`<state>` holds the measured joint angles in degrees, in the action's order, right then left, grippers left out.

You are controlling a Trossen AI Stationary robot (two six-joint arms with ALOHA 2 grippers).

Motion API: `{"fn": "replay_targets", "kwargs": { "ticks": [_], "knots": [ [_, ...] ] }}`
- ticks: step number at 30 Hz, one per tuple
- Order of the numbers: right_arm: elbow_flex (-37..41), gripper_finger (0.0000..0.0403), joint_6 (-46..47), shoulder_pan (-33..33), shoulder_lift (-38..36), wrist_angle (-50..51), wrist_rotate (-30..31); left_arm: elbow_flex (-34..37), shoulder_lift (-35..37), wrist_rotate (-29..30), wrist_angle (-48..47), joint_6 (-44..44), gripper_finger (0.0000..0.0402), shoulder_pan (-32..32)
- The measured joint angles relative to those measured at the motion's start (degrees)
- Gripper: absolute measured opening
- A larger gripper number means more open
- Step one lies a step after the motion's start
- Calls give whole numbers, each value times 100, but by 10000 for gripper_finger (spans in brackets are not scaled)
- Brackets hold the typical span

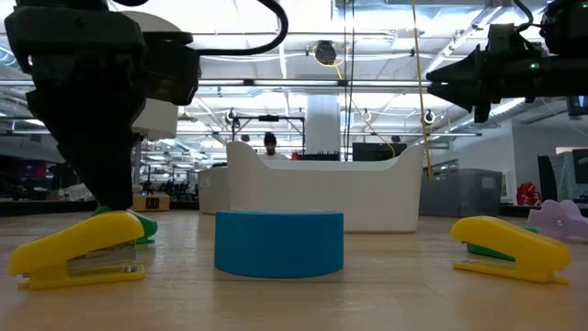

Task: Pick and place Stapler, Stapler remover, tape
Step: Put the left green stapler into the gray bin

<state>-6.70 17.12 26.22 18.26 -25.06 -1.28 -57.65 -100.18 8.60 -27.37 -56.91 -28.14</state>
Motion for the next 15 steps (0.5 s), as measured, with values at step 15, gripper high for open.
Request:
{"fn": "replay_targets", "kwargs": {
  "ticks": [15],
  "knots": [
    [0, 171, 15, -2, 2, 2, 0, -17, -444, -280, 106, 322, 194, 149]
  ]
}}
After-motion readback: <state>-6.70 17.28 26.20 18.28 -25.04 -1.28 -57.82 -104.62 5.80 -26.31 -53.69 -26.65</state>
